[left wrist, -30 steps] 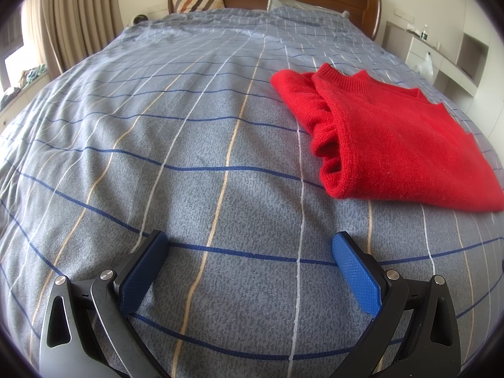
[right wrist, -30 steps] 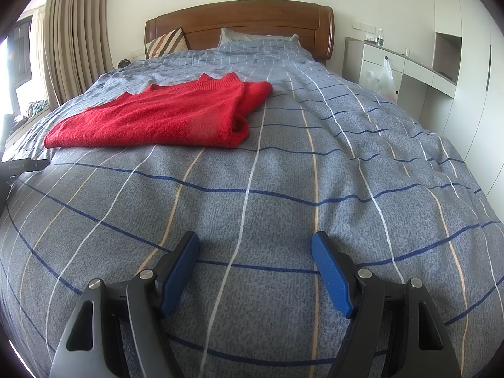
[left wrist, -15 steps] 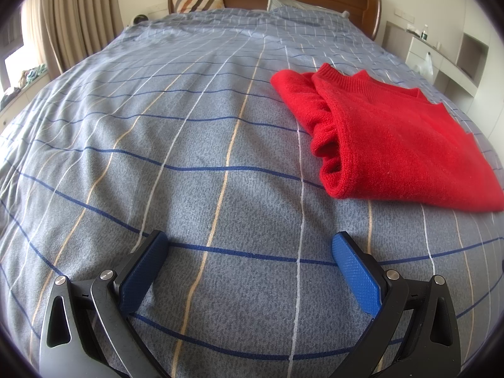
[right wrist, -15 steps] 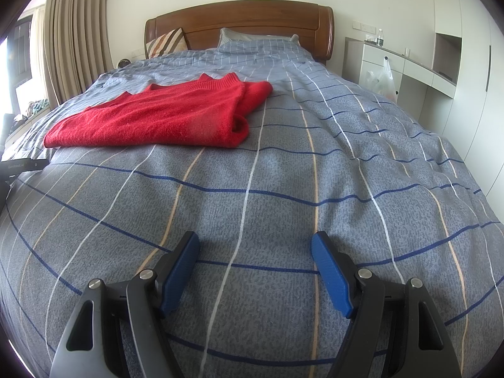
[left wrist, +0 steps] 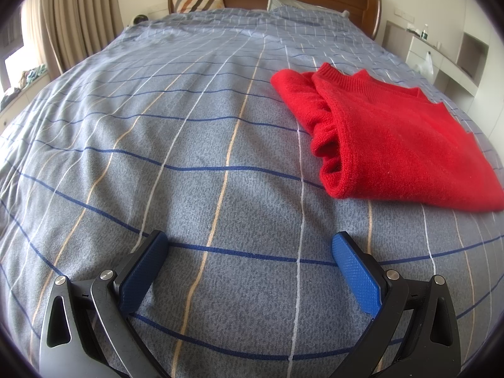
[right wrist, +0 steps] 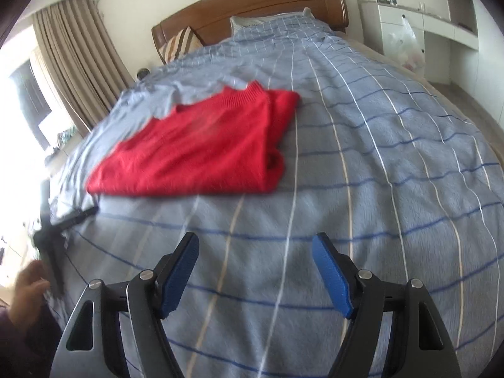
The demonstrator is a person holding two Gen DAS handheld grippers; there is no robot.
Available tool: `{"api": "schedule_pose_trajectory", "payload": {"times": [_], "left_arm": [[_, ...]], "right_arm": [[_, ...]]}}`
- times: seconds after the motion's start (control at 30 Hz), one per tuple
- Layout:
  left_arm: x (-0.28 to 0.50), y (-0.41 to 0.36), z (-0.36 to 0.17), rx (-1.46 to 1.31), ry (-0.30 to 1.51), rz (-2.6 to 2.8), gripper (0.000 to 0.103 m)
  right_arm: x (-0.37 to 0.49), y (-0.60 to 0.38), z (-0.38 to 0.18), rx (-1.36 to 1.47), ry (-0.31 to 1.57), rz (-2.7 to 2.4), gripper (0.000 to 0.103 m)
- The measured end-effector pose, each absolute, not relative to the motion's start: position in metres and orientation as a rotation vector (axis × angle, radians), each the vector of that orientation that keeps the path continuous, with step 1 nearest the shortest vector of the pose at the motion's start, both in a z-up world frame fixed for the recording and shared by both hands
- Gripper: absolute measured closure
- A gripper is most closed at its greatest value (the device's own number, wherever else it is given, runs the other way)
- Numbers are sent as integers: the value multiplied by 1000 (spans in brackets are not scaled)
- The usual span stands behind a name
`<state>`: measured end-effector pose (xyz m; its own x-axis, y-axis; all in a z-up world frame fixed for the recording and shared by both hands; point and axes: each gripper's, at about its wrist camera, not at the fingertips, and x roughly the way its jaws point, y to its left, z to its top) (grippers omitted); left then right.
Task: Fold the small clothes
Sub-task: 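Grasp the folded sweater edge with the right tool and fold it over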
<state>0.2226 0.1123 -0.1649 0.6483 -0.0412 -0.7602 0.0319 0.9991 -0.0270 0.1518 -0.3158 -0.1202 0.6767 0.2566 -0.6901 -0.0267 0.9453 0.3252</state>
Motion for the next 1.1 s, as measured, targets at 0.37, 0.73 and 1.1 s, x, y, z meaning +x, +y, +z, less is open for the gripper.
{"api": "schedule_pose_trajectory", "payload": {"times": [0.37,0.73,1.1], "left_arm": [[227,111,-160,1,954,-80,0],[121,128,-144,-38,735,-143,1],[115,131,-151,63,687,-144,1]], "right_arm": [[317,-364,-156,757,1006,259,31],[355,-253,-85,451,1092,258,93],[413,-43,-77,250,1186,425,87]]}}
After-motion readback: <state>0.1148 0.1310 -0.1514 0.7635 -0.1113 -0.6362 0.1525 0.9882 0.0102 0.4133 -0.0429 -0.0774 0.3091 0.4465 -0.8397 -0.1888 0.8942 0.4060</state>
